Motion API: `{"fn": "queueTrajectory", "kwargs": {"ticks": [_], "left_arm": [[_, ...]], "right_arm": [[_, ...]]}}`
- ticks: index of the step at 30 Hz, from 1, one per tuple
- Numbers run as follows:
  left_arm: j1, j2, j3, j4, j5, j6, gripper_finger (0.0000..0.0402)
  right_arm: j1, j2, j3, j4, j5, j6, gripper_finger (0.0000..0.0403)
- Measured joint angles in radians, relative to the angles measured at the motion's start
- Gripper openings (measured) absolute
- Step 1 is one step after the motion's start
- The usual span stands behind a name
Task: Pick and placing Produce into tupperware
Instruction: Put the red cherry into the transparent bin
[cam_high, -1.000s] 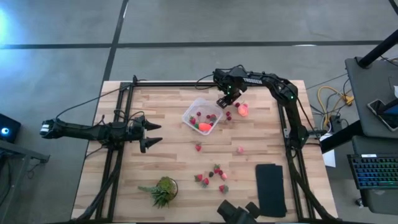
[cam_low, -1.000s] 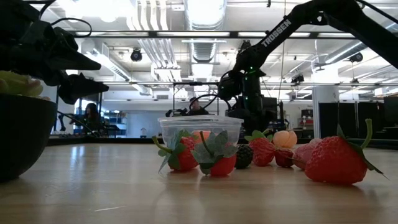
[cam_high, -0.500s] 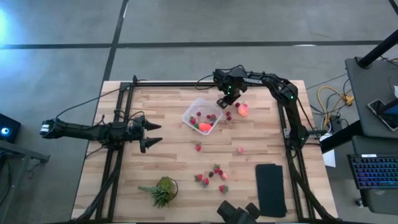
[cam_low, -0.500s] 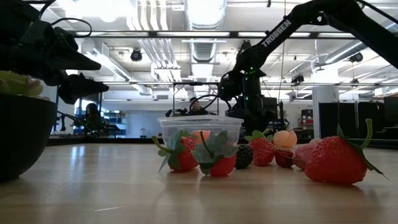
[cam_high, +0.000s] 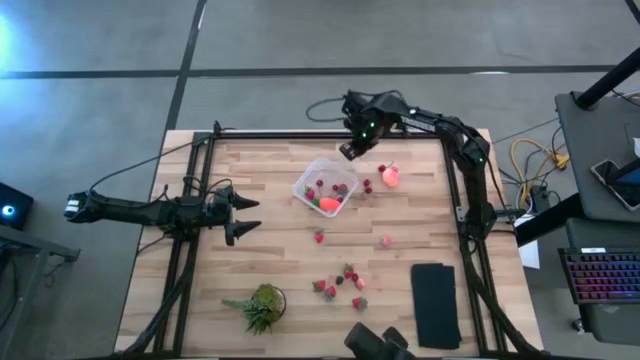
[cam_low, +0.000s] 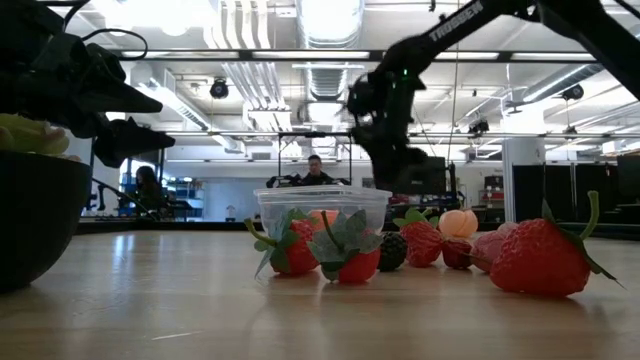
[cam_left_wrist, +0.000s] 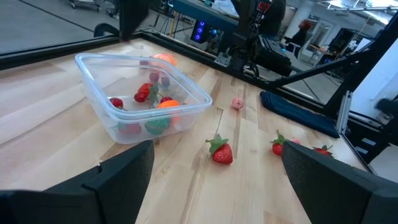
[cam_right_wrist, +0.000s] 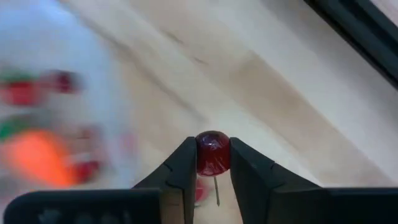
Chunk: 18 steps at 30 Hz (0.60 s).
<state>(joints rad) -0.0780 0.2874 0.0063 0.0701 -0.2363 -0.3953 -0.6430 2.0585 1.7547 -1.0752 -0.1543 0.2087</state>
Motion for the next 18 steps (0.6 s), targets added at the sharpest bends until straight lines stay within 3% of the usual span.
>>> {"fn": "queueTrajectory", "kwargs": {"ticks": [4, 6, 11, 18], "left_arm": [[0.0, 0.0, 0.0, 0.0, 0.0, 0.0, 0.0338], [0.0, 0.0, 0.0, 0.0, 0.0, 0.0, 0.0338], [0.0, 0.0, 0.0, 0.0, 0.0, 0.0, 0.0338], [0.0, 0.0, 0.0, 0.0, 0.0, 0.0, 0.0338]], "right_arm": [[0.028, -0.031, 0.073, -0.001, -0.16, 0.013, 0.0082], [0.061, -0.031, 0.113, -0.003, -0.175, 0.019, 0.0084], [0.158, -0.014, 0.181, 0.019, -0.173, 0.019, 0.0088], [0.244, 0.05, 0.206, 0.018, -0.03, 0.019, 0.0094]]}}
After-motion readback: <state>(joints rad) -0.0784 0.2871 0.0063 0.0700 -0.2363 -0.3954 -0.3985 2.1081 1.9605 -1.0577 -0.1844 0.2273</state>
